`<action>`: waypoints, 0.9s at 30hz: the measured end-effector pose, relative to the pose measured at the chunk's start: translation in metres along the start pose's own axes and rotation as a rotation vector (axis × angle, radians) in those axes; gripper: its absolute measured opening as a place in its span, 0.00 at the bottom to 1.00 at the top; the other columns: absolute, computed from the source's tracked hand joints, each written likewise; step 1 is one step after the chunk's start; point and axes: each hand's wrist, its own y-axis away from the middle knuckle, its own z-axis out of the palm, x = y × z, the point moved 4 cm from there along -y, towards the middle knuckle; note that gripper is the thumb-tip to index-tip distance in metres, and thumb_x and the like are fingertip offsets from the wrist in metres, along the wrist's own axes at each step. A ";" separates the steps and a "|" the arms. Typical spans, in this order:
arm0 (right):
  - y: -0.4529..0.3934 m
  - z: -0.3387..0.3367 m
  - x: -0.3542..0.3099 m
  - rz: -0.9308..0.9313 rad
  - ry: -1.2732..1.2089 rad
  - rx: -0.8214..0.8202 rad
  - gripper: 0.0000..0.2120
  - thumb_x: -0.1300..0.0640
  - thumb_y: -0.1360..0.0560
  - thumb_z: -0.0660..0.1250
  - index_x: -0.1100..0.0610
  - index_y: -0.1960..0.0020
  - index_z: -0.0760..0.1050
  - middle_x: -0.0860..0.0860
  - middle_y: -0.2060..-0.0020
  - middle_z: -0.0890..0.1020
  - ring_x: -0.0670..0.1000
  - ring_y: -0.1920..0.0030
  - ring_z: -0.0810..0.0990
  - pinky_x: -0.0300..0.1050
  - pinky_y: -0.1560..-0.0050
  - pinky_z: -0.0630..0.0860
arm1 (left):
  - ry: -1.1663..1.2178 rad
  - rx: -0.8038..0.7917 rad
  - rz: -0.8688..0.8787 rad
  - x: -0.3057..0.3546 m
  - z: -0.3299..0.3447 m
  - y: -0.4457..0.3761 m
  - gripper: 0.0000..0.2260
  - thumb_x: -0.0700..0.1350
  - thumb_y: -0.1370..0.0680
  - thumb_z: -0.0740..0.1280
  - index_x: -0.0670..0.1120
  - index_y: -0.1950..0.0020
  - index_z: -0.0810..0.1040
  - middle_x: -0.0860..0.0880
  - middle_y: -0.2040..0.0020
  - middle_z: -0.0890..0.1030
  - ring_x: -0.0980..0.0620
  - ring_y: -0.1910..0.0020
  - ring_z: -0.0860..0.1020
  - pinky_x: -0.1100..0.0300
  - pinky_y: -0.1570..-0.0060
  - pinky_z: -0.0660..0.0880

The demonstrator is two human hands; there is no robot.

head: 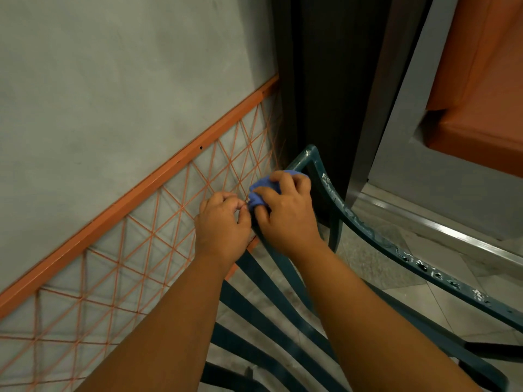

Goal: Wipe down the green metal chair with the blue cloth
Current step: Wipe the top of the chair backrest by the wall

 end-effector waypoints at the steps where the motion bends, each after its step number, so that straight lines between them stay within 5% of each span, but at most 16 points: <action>1: 0.003 0.000 0.004 -0.061 -0.001 -0.020 0.13 0.48 0.25 0.63 0.51 0.42 0.78 0.53 0.39 0.73 0.57 0.39 0.63 0.51 0.42 0.69 | 0.002 -0.001 0.000 0.000 0.000 0.000 0.06 0.46 0.23 0.64 0.48 0.56 0.80 0.51 0.46 0.77 0.51 0.45 0.71 0.52 0.47 0.71; 7: -0.028 -0.005 0.015 0.085 0.137 -0.114 0.16 0.47 0.23 0.56 0.51 0.43 0.77 0.54 0.37 0.70 0.60 0.36 0.62 0.58 0.39 0.66 | -0.015 -0.001 0.008 0.003 -0.001 0.000 0.08 0.45 0.22 0.63 0.47 0.54 0.81 0.52 0.45 0.77 0.51 0.44 0.70 0.57 0.46 0.66; 12: -0.065 0.005 -0.019 -0.016 0.644 -0.562 0.16 0.47 0.24 0.53 0.55 0.55 0.76 0.55 0.50 0.77 0.58 0.42 0.69 0.65 0.37 0.57 | 0.030 0.019 -0.002 0.001 -0.001 0.003 0.05 0.44 0.22 0.64 0.48 0.48 0.77 0.51 0.46 0.76 0.50 0.43 0.71 0.52 0.44 0.70; 16: -0.072 0.016 -0.029 -0.130 0.670 -0.750 0.16 0.44 0.26 0.57 0.54 0.64 0.72 0.53 0.62 0.78 0.56 0.54 0.74 0.61 0.38 0.57 | 0.123 0.065 -0.010 -0.001 -0.002 0.002 0.11 0.40 0.22 0.62 0.46 0.40 0.71 0.48 0.41 0.75 0.49 0.40 0.71 0.52 0.41 0.71; 20: -0.058 0.009 -0.014 -0.340 0.343 -0.460 0.17 0.43 0.25 0.52 0.49 0.64 0.74 0.46 0.66 0.75 0.51 0.54 0.71 0.55 0.42 0.59 | 0.128 0.058 -0.013 -0.002 -0.001 0.000 0.12 0.40 0.21 0.61 0.46 0.38 0.71 0.48 0.39 0.74 0.49 0.39 0.71 0.53 0.40 0.70; 23: -0.045 -0.001 0.010 -0.429 0.148 -0.272 0.15 0.44 0.26 0.53 0.47 0.55 0.77 0.44 0.59 0.77 0.49 0.49 0.71 0.53 0.39 0.57 | 0.093 0.048 0.020 0.000 -0.001 0.000 0.11 0.41 0.22 0.63 0.46 0.40 0.72 0.49 0.41 0.75 0.50 0.41 0.71 0.54 0.42 0.70; 27: -0.050 0.001 0.035 -0.256 0.117 -0.202 0.20 0.43 0.26 0.51 0.48 0.49 0.78 0.46 0.49 0.78 0.51 0.41 0.70 0.57 0.34 0.56 | 0.015 0.044 0.078 0.003 -0.001 0.002 0.04 0.43 0.23 0.64 0.48 0.49 0.76 0.51 0.47 0.75 0.50 0.46 0.72 0.54 0.48 0.70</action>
